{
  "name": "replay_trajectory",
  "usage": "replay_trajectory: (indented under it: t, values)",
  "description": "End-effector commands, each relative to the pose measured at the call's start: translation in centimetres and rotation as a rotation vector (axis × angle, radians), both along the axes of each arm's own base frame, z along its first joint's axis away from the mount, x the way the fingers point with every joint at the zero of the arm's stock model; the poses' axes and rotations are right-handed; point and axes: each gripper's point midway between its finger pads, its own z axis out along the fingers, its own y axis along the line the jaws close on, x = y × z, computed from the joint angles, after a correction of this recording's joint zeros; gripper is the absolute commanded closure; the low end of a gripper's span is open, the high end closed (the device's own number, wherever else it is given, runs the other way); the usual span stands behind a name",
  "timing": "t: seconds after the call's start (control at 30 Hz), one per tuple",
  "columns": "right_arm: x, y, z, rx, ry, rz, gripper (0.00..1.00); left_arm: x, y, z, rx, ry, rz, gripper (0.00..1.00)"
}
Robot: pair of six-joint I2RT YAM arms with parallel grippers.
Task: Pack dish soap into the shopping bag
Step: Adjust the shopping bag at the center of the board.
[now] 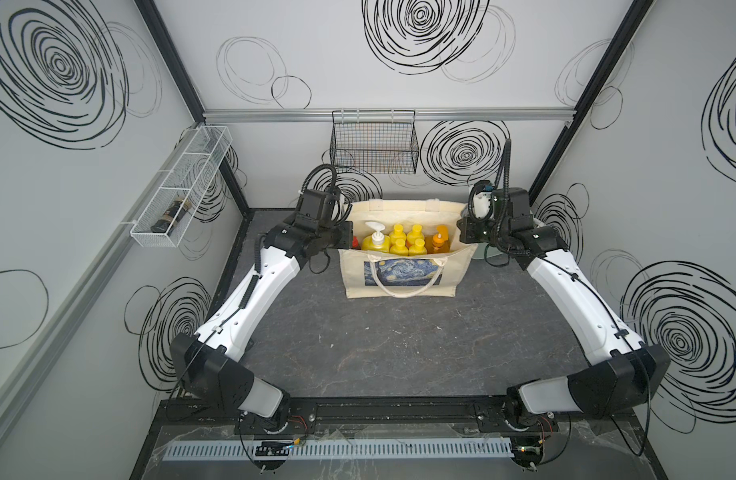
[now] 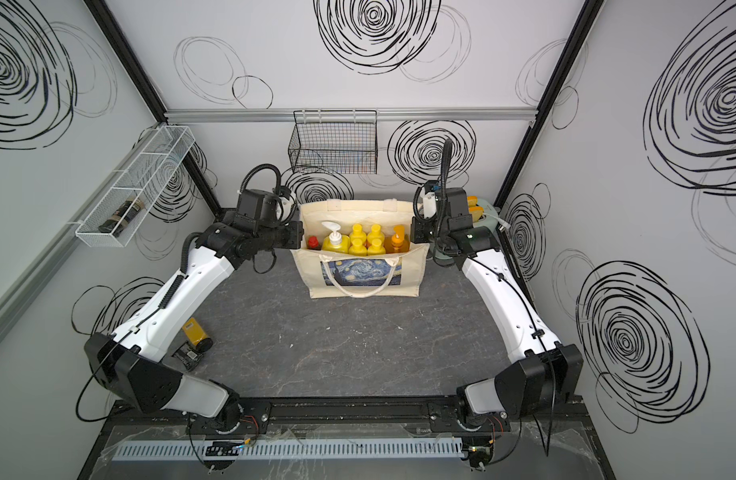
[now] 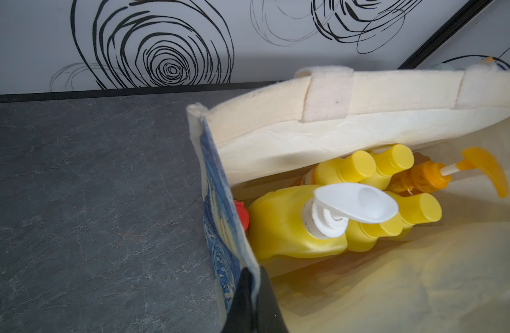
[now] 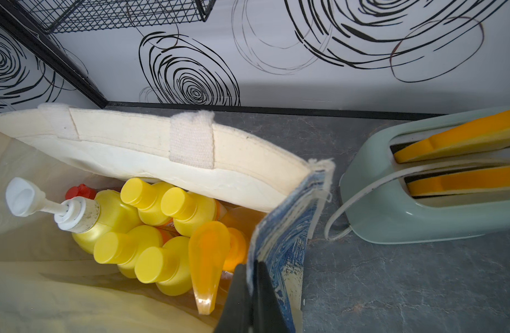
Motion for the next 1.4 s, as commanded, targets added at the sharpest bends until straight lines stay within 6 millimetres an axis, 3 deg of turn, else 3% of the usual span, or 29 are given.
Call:
replay_trajectory:
  t: [0.0, 0.17, 0.47, 0.57, 0.73, 1.03, 1.23, 1.37]
  values:
    - [-0.9, 0.3, 5.1, 0.066, -0.138, 0.020, 0.96, 0.8, 0.1, 9.0, -0.091, -0.291, 0.007, 0.87]
    - [-0.9, 0.1, 4.1, 0.046, -0.113, 0.012, 0.77, 0.6, 0.4, 7.7, -0.074, -0.269, 0.015, 0.77]
    - [-1.6, -0.3, 3.8, 0.007, -0.099, -0.007, 0.53, -0.1, 0.7, 6.7, -0.054, -0.240, 0.021, 0.39]
    - [-2.1, -0.3, 2.8, -0.029, -0.073, -0.018, 0.47, -0.6, 0.4, 5.0, -0.034, -0.209, 0.013, 0.30]
    - [-3.7, -0.1, 0.8, -0.106, -0.022, -0.032, 0.38, -2.4, -0.1, 1.2, 0.001, -0.144, 0.001, 0.27]
    - [-7.0, 0.1, -2.9, -0.199, 0.051, -0.025, 0.31, -5.7, 0.9, -2.8, 0.091, -0.095, 0.016, 0.25]
    - [-8.5, 0.0, -4.2, -0.200, 0.063, -0.015, 0.31, -6.8, 1.3, -3.4, 0.090, -0.091, 0.019, 0.25]
    - [-8.6, 0.2, -3.0, -0.177, 0.028, -0.005, 0.31, -6.9, 1.1, -2.7, 0.078, -0.106, 0.018, 0.25]
